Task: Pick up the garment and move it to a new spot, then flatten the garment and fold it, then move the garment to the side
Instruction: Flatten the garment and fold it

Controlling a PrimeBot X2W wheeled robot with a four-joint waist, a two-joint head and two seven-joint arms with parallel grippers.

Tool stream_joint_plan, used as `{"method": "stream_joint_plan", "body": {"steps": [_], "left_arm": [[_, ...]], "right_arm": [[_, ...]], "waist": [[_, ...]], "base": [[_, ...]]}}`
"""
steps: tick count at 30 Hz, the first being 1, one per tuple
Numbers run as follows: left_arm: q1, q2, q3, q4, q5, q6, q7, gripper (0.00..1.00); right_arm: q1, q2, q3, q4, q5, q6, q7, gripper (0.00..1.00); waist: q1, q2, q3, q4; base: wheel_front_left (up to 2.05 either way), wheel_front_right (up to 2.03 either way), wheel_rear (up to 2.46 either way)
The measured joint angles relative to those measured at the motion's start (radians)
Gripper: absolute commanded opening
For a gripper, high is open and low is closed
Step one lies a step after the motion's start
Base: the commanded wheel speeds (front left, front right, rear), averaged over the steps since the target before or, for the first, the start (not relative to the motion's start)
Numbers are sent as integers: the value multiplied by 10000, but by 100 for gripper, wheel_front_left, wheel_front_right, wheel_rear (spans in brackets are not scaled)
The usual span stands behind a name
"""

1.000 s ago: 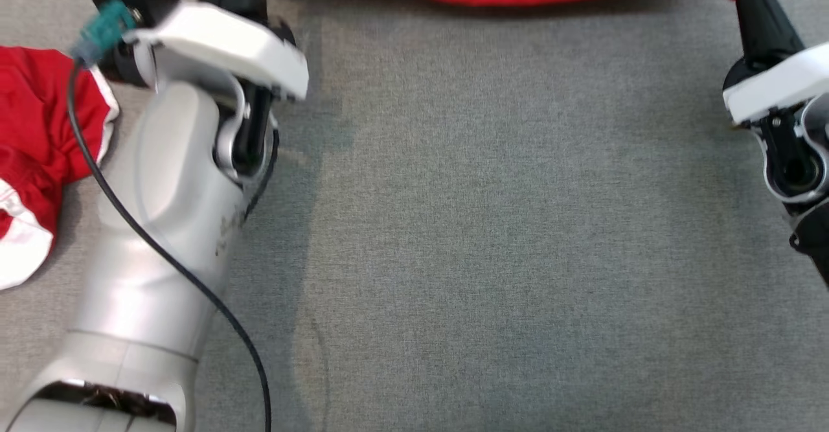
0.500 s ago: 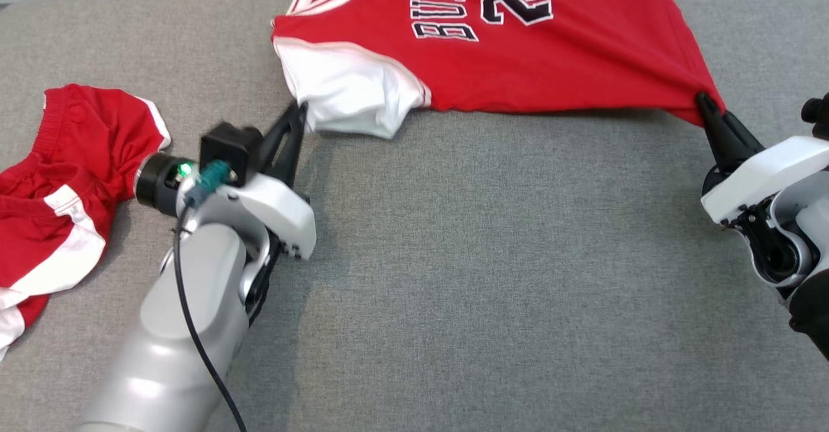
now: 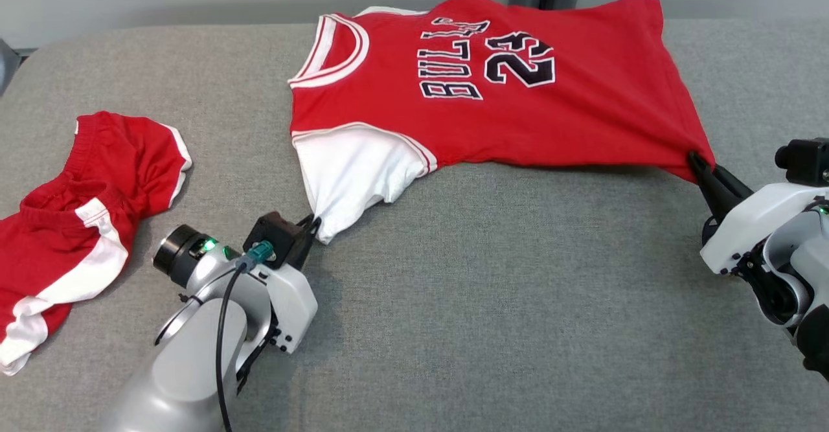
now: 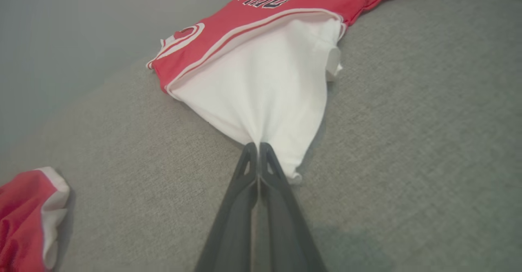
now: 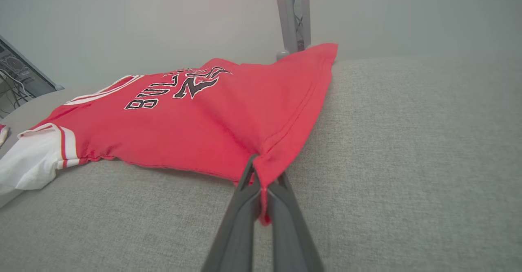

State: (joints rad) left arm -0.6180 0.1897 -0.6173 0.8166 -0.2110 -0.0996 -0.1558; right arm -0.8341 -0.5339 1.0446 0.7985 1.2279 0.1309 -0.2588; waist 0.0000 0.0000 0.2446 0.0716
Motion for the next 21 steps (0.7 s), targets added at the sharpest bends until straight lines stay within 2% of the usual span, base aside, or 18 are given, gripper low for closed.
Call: {"method": "stream_joint_plan", "body": {"steps": [10, 16, 21], "left_arm": [[549, 750, -625, -1141, -130, -224, 1241, 0], [1094, 1246, -834, -2387, -934, -242, 2314, 0], [1739, 1998, -1300, -3873, -1873, -274, 3480, 0]], "right_arm": [[50, -299, 976, 199, 127, 0, 33, 0], [52, -500, 1603, -36, 334, 0, 313, 0], [205, -761, 2006, -201, 487, 0, 876, 0]], "waist": [[0, 0, -488, 4], [0, 0, -835, -56], [0, 0, -1179, -132]], "base": [[0, 0, 0], [0, 0, 0], [0, 0, 0]]}}
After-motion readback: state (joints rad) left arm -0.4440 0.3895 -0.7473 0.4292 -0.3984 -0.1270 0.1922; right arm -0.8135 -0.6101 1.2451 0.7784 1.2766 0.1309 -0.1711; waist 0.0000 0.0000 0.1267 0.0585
